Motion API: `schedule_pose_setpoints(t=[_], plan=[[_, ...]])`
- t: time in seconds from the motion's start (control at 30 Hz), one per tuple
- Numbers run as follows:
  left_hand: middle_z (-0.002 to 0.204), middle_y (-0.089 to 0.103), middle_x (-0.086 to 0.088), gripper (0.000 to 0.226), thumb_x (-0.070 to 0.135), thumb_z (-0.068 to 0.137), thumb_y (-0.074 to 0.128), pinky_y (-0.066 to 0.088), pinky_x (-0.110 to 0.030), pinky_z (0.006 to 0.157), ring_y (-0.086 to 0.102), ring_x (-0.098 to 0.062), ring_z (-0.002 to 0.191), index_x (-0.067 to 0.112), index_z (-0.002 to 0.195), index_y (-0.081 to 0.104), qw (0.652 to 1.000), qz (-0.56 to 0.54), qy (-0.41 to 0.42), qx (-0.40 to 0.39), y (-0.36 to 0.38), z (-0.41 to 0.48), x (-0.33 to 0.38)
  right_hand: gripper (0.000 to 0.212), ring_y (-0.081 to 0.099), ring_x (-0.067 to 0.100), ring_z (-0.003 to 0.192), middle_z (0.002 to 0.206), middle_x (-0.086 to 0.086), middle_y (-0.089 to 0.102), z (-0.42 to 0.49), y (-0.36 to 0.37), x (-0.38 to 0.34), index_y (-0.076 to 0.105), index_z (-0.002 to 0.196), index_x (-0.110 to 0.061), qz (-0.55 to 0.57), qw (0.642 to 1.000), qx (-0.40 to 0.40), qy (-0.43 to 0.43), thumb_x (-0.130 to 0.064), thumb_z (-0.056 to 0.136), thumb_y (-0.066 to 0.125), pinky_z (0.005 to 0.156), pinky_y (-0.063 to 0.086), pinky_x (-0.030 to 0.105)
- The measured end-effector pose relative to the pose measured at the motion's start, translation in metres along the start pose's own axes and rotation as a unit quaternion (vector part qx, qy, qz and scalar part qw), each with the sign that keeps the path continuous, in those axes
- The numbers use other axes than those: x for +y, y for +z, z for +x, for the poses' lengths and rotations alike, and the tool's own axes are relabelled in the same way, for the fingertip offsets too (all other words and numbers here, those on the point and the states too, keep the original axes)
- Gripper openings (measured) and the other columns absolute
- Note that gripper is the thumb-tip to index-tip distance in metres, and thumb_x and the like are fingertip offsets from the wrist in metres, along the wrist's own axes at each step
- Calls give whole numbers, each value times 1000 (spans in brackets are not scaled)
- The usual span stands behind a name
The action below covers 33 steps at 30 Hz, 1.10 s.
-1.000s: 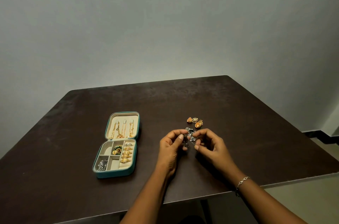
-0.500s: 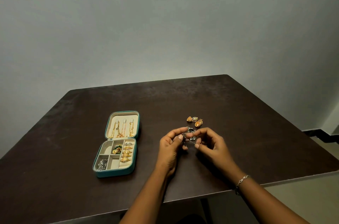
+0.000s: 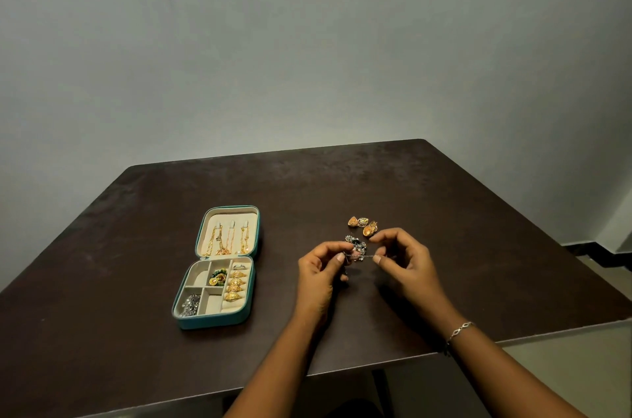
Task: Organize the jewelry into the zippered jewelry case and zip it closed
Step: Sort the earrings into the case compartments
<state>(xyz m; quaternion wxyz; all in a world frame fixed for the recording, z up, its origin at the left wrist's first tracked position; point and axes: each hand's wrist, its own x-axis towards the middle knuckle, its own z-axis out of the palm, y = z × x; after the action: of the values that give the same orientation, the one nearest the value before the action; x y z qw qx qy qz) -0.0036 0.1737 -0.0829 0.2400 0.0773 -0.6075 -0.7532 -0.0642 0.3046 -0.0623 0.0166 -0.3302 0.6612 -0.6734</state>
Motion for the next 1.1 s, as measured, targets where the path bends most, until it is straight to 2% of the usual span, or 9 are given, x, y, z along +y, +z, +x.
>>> schedule_pose_setpoints(t=[0.17,0.23,0.33,0.43,0.6,0.73,0.87,0.93,1.1], plan=[[84,73,-1,20,-2,85,57,43,-17,55,62,-5,71,11,92,70,1000,-1,-11,-5,-1,-1,-1,18,50,-2,66,72,-6,55,3,-4,-3,60,85,-16,-14,1000,19,-13,-5,71,56,64,42,11],[82,72,-1,21,-4,83,59,44,-16,56,58,-5,65,11,90,71,1000,-20,-17,-10,-2,-1,-1,22,50,-2,66,71,-6,55,5,-6,-3,60,85,-17,-17,999,21,-19,3,74,60,64,41,11],[81,73,0,21,-7,79,61,47,-15,63,62,-6,72,9,89,71,1000,-22,-11,-14,-1,-1,1,35,51,-3,66,70,-7,57,6,-9,-5,60,83,-17,-24,999,26,-22,18,78,56,65,42,10],[75,71,1,23,-12,78,59,48,-17,57,60,-6,63,7,86,69,999,-32,-30,-10,0,-1,1,35,52,-4,66,71,-6,59,7,-10,-9,60,83,-15,-22,999,34,-24,19,78,55,67,43,10],[81,68,-3,25,-14,75,61,50,-20,60,60,-11,70,8,86,67,999,-22,-26,-2,-2,0,1,34,53,-1,68,75,-3,58,5,-10,-13,60,84,-14,-31,999,23,-29,19,77,56,68,44,12],[80,69,-2,26,-13,78,58,48,-20,55,58,-10,65,7,89,68,999,-34,-37,-6,-1,-1,2,35,52,-1,69,76,-4,57,2,-9,-11,60,85,-14,-36,999,12,-19,19,78,53,68,43,10],[88,70,-6,25,-8,74,60,48,-23,66,61,-10,76,11,88,71,1000,-1,0,-19,-4,3,5,29,52,1,70,77,3,56,-1,-9,-6,61,87,-13,-43,999,-8,12,14,78,54,68,42,12],[91,69,-7,28,-7,72,60,48,-21,73,63,-8,83,14,86,71,999,29,31,-21,-4,5,10,19,52,2,72,77,2,56,-3,-7,-5,61,87,-12,-32,999,-16,27,2,75,56,68,43,12],[89,69,1,27,3,66,56,49,-17,73,63,-4,85,19,85,68,987,120,91,-57,-4,13,22,23,50,6,71,78,3,57,-6,0,-1,62,87,-12,-13,998,-31,60,-6,67,53,65,41,15]])
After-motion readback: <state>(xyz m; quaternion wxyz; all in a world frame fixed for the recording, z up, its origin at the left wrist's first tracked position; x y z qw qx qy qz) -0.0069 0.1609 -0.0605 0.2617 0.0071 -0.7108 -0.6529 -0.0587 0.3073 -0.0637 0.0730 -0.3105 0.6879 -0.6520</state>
